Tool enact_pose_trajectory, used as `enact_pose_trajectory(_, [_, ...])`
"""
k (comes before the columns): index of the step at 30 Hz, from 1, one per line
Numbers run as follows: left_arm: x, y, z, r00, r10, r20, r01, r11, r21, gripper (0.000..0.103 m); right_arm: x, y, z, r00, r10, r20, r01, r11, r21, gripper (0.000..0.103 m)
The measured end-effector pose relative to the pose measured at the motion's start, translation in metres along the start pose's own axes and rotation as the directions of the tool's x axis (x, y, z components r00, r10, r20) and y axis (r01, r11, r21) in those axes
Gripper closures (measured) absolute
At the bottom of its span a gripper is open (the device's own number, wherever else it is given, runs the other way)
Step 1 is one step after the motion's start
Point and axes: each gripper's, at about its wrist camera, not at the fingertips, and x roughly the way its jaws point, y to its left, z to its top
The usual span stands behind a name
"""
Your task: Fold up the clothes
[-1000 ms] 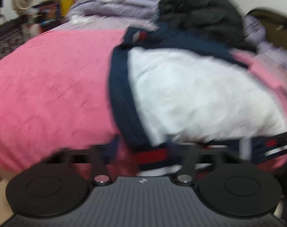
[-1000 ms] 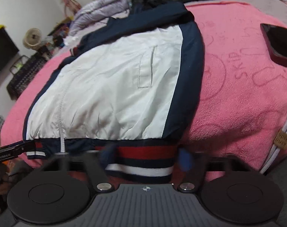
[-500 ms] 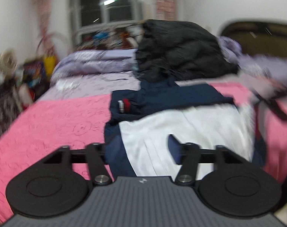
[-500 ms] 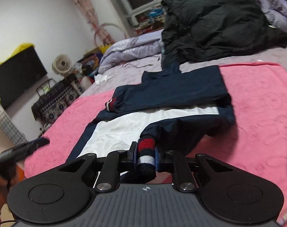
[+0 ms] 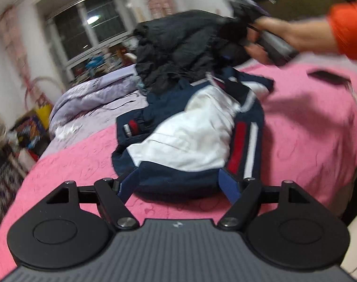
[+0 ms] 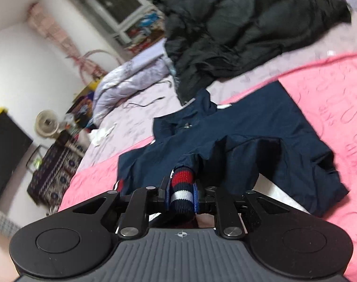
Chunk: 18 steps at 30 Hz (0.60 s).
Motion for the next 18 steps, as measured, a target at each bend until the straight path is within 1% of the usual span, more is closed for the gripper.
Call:
enact_pose_trajectory(2, [0.013, -0.015, -0.006, 1.0, -0.022, -0.004, 0.022, 0.996, 0.087, 0.026, 0.012, -0.005, 0.002, 1.0, -0.002, -0.018, 0.003, 1.0, 0.026, 0.082])
enact_pose_trajectory(4, [0.028, -0.033, -0.011, 1.0, -0.021, 0.01, 0.018, 0.979, 0.204, 0.025, 0.017, -0.01, -0.001, 1.0, 0.001, -0.031, 0.0, 0.999, 0.033, 0.081])
enact_pose_trajectory(5, [0.034, -0.042, -0.015, 1.0, -0.009, 0.024, 0.003, 0.963, 0.269, 0.024, 0.017, -0.014, -0.003, 0.999, -0.002, -0.034, 0.002, 1.0, 0.024, 0.081])
enact_pose_trajectory(7, [0.043, -0.057, -0.021, 0.997, 0.015, 0.073, -0.043, 0.919, 0.392, 0.023, 0.012, -0.02, -0.006, 0.999, -0.011, -0.037, 0.012, 1.0, 0.008, 0.08])
enact_pose_trajectory(9, [0.04, -0.068, -0.026, 0.991, 0.002, 0.134, -0.066, 0.877, 0.476, 0.023, 0.004, -0.028, -0.009, 0.999, -0.021, -0.038, 0.021, 1.0, -0.003, 0.08])
enact_pose_trajectory(11, [0.033, -0.071, -0.029, 0.989, -0.029, 0.144, -0.055, 0.836, 0.546, 0.023, -0.004, -0.037, -0.008, 0.999, -0.03, -0.034, 0.03, 1.0, -0.001, 0.079])
enact_pose_trajectory(12, [0.029, -0.07, -0.031, 0.989, -0.043, 0.14, -0.045, 0.822, 0.567, 0.023, -0.007, -0.04, -0.008, 0.999, -0.037, -0.032, 0.037, 0.999, -0.003, 0.078])
enact_pose_trajectory(15, [0.014, -0.06, -0.037, 0.991, -0.089, 0.099, 0.011, 0.794, 0.608, 0.022, -0.015, -0.049, -0.005, 0.998, -0.059, -0.029, 0.059, 0.998, -0.009, 0.077])
enact_pose_trajectory(18, [0.01, -0.055, -0.044, 0.994, -0.089, 0.057, 0.031, 0.763, 0.645, 0.021, -0.015, -0.053, -0.007, 0.997, -0.067, -0.032, 0.066, 0.998, -0.022, 0.076])
